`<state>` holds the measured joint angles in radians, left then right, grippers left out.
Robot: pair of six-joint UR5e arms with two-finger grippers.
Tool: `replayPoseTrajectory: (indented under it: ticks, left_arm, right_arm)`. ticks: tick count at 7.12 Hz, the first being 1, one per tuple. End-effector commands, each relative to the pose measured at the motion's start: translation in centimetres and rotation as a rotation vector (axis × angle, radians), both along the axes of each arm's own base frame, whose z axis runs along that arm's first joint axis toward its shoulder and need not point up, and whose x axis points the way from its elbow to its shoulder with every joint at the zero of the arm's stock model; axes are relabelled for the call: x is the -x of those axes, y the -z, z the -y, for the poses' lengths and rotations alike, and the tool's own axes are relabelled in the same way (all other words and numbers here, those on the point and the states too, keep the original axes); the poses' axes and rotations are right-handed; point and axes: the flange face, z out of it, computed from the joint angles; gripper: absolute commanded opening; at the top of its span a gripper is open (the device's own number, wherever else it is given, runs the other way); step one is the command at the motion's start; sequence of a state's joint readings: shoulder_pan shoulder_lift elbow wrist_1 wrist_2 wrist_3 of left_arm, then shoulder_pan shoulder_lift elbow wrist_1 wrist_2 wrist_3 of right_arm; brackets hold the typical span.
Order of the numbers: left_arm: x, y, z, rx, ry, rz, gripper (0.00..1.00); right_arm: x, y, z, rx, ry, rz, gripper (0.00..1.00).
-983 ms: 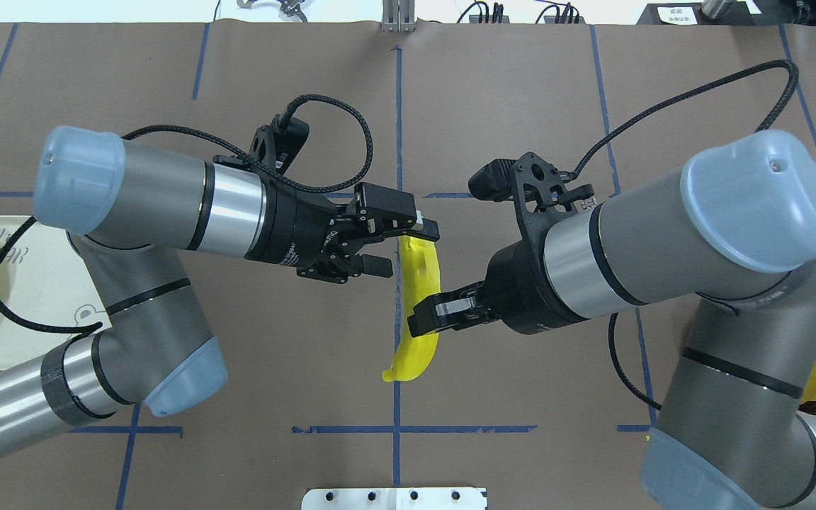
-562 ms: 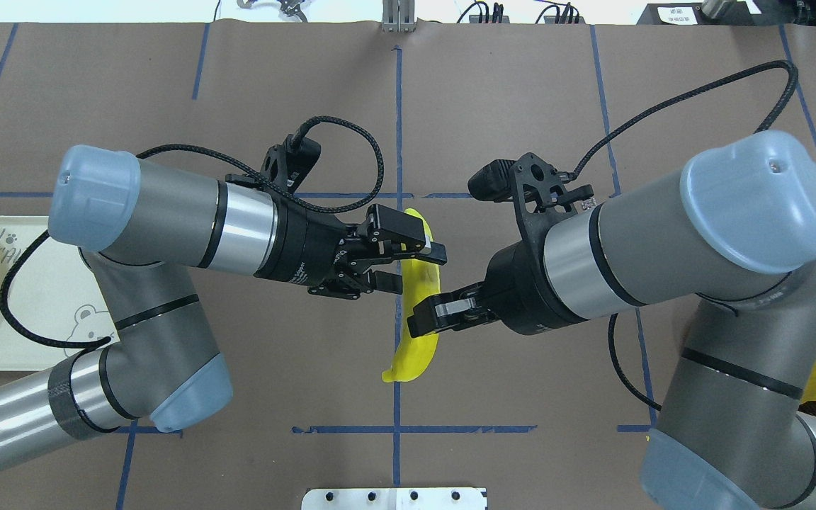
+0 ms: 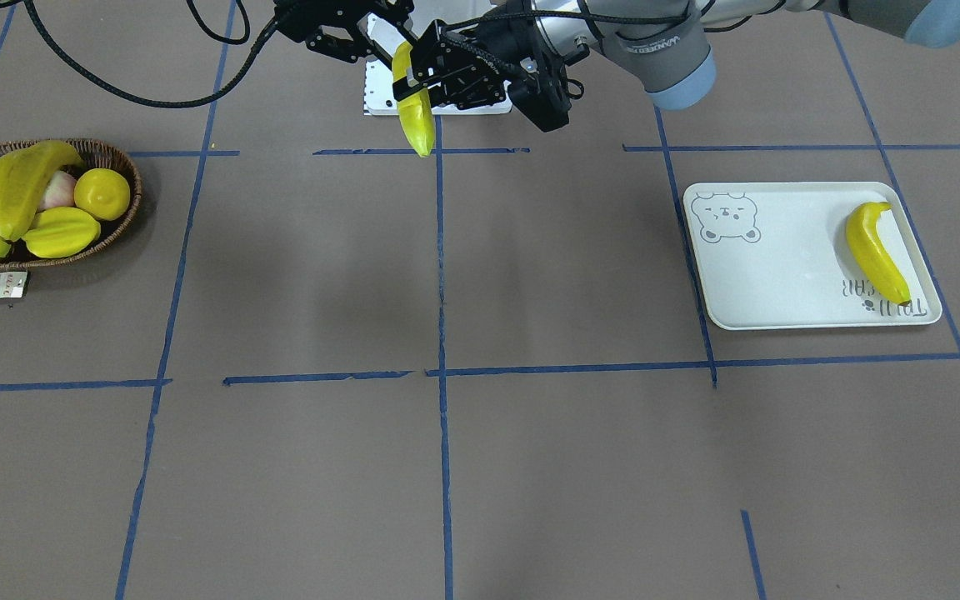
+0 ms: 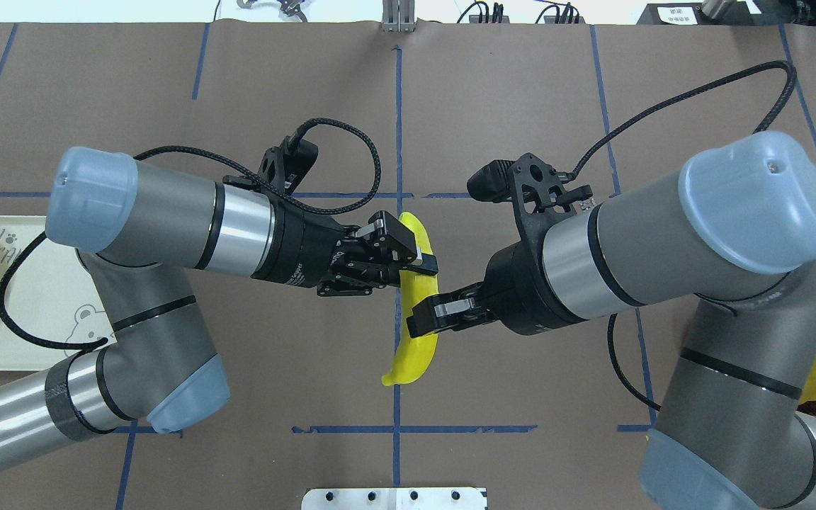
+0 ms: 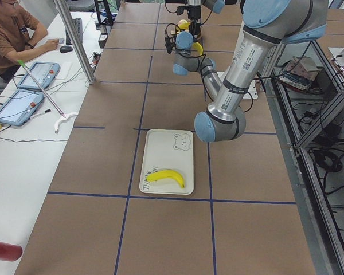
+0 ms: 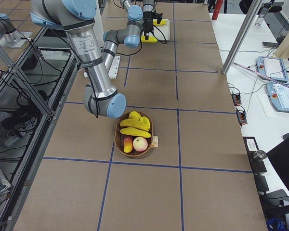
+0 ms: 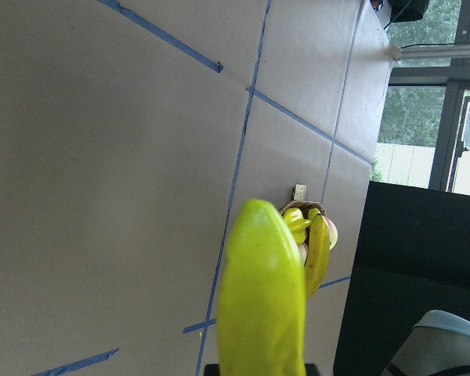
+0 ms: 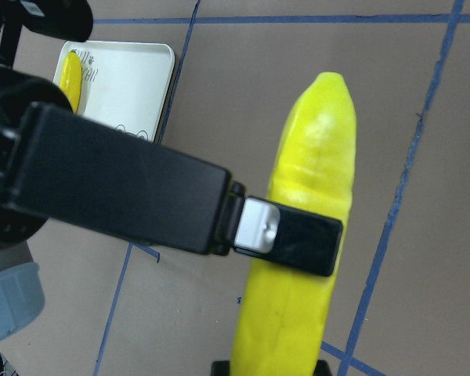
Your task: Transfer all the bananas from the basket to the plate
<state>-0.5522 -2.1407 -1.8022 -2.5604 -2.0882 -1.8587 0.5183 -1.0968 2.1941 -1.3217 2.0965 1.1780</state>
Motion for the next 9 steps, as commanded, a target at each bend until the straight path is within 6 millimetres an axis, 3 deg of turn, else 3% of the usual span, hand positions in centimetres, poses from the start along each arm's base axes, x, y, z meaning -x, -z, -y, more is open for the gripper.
replayPoseTrajectory:
  ticks: [1,3,4,5,6,7,9]
  left_arm:
    - [0.1,-0.1,0.1,-0.001,0.004,0.002,0.00]
    - [0.3,-0.9,1.0,0.016,0.017,0.036,0.00]
    - [0.5,-2.4,2.5,0.066,0.037,0.115,0.00]
    - [1.7,-5.8,5.2,0.139,0.085,0.235,0.00]
    - [4.4,-8.4,7.6,0.175,0.124,0.296,0.00]
    - [7.4,-9.0,9.8,0.125,0.129,0.344,0.00]
    - [13.1,-19.7,10.3,0.047,0.163,0.516,0.00]
  right_arm:
    - [-0.2,0.2,-0.1,0.016,-0.005,0.005,1.00]
    - [-0.7,0.3,0.1,0.017,-0.029,0.009,1.00]
    - [-1.0,0.1,0.3,0.043,-0.047,0.005,1.00]
    - [-1.9,-0.3,1.0,0.048,-0.069,-0.001,1.00]
    - [-2.4,-1.3,1.3,0.057,-0.087,-0.015,1.00]
    - [-2.8,-1.3,1.4,0.053,-0.108,-0.016,1.00]
    - [-3.1,-4.1,2.0,0.067,-0.173,-0.074,1.00]
